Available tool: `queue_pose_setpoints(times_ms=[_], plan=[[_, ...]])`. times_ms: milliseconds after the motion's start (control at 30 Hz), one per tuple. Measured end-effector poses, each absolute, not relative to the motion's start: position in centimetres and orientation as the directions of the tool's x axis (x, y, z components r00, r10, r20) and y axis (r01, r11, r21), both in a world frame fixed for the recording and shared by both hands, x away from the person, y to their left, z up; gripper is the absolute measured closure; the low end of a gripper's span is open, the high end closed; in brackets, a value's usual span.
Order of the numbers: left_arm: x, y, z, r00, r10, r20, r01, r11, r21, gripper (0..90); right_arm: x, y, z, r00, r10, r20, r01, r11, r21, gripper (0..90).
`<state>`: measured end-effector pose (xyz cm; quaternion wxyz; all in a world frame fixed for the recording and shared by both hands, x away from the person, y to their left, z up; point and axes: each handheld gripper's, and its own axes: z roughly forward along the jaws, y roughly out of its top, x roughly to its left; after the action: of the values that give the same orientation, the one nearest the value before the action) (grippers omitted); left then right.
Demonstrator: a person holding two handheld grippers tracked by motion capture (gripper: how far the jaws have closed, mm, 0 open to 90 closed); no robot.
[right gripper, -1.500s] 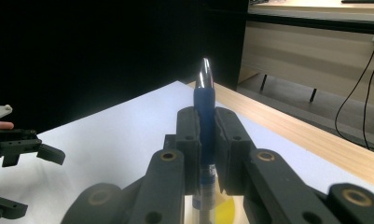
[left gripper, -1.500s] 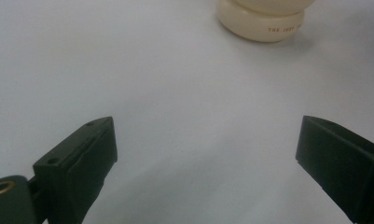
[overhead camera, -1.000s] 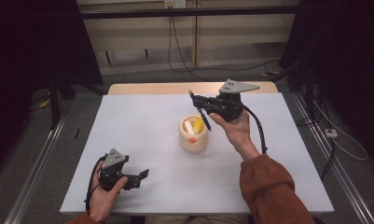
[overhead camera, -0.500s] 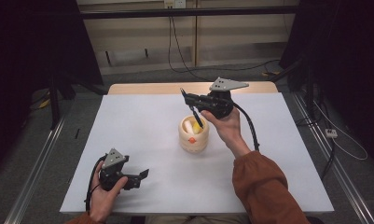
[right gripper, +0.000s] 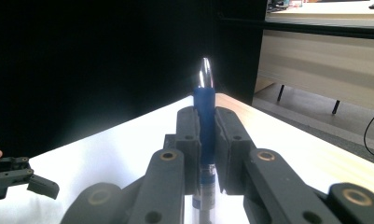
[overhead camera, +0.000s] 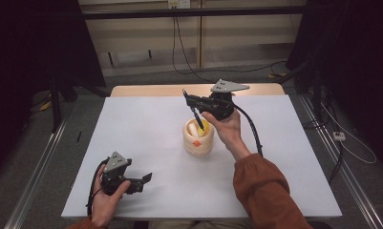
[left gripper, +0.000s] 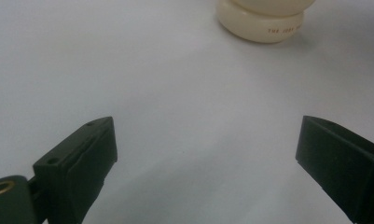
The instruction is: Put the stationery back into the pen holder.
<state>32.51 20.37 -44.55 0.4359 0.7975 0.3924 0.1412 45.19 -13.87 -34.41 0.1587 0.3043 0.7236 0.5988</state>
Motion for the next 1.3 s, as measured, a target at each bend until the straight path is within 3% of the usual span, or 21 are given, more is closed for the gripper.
queue_pose_setpoints(times_ms=[1300], plan=[[32.5,20.5,-44.5,0.651,0.751,-0.112,0.5,-0.313,0.808,5.3,46.1,-13.9,-38.6,-0.749,0.643,0.16,0.307,0.123,0.944,81.4]])
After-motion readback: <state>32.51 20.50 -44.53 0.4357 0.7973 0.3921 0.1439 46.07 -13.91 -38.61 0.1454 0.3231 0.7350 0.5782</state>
